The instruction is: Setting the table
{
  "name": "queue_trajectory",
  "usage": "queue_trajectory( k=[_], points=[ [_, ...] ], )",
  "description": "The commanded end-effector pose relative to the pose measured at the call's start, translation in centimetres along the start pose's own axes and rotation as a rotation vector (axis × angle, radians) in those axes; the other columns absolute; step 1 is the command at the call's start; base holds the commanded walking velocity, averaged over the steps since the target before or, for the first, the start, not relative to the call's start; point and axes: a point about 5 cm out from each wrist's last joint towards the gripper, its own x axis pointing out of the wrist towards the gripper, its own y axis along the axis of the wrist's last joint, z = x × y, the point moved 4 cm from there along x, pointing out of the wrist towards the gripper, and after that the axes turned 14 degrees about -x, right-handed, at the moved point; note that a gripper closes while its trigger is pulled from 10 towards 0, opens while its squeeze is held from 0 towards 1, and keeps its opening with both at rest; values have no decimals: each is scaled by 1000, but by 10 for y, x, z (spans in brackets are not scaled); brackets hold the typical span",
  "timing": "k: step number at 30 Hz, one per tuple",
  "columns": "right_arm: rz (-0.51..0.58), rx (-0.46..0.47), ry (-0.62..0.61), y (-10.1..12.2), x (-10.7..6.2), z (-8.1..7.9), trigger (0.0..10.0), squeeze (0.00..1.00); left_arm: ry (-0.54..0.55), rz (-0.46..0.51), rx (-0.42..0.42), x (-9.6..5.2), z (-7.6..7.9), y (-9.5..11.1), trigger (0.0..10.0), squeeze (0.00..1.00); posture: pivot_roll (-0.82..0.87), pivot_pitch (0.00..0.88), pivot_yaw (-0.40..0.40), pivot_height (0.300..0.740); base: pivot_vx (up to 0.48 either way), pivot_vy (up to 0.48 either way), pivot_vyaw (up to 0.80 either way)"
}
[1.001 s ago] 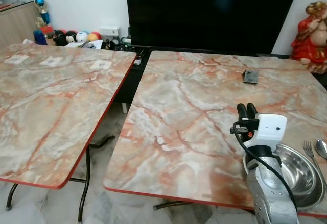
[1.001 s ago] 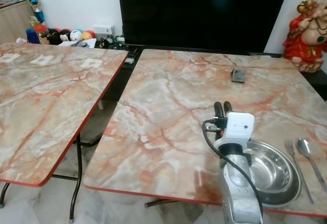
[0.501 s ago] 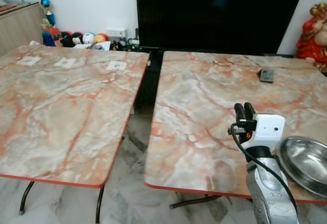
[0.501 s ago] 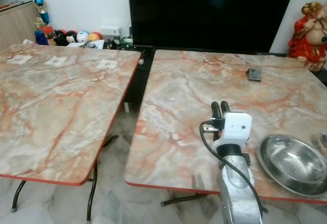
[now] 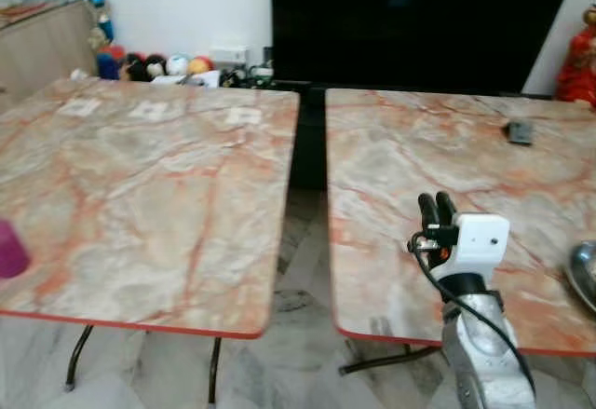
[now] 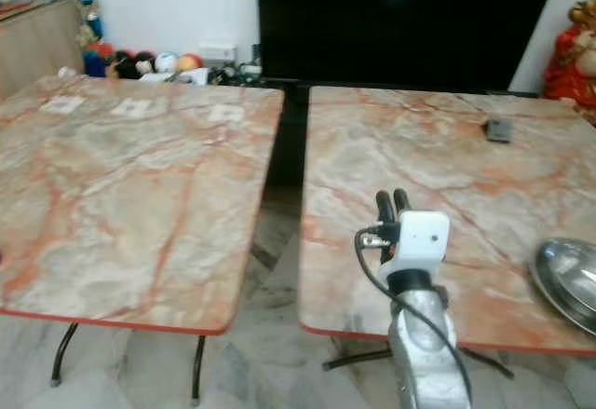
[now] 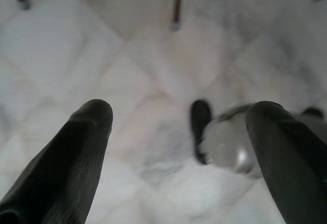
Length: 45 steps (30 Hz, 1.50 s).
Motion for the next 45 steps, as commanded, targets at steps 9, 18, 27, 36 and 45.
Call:
queue_trajectory(
  k=[9, 18, 27, 36, 45],
  points=[
    [-38, -33, -7, -10, -7, 9, 10000, 0, -6, -16, 3, -1, 1, -5, 10000, 0, -15, 24, -7, 740, 0, 334, 0],
    [-86, -49, -1, -27, -10, 17, 10000, 0, -7, -16, 4, -1, 1, -5, 10000, 0, -12, 24, -11, 740, 0, 329, 0],
    [-221, -51, 30, -71, -24, 15, 10000, 0, -10, -13, 11, -1, 2, -5, 10000, 0, -7, 26, -12, 740, 0, 63, 0],
    [-369, -54, -61, -113, -41, 30, 10000, 0, -5, -14, 11, -1, 1, -6, 10000, 0, -8, 19, -10, 740, 0, 0, 0],
    [-478, -8, -16, -145, -59, 18, 10000, 0, -10, -17, 18, -2, 2, -8, 10000, 0, -5, 13, -10, 740, 0, 0, 0]
  ],
)
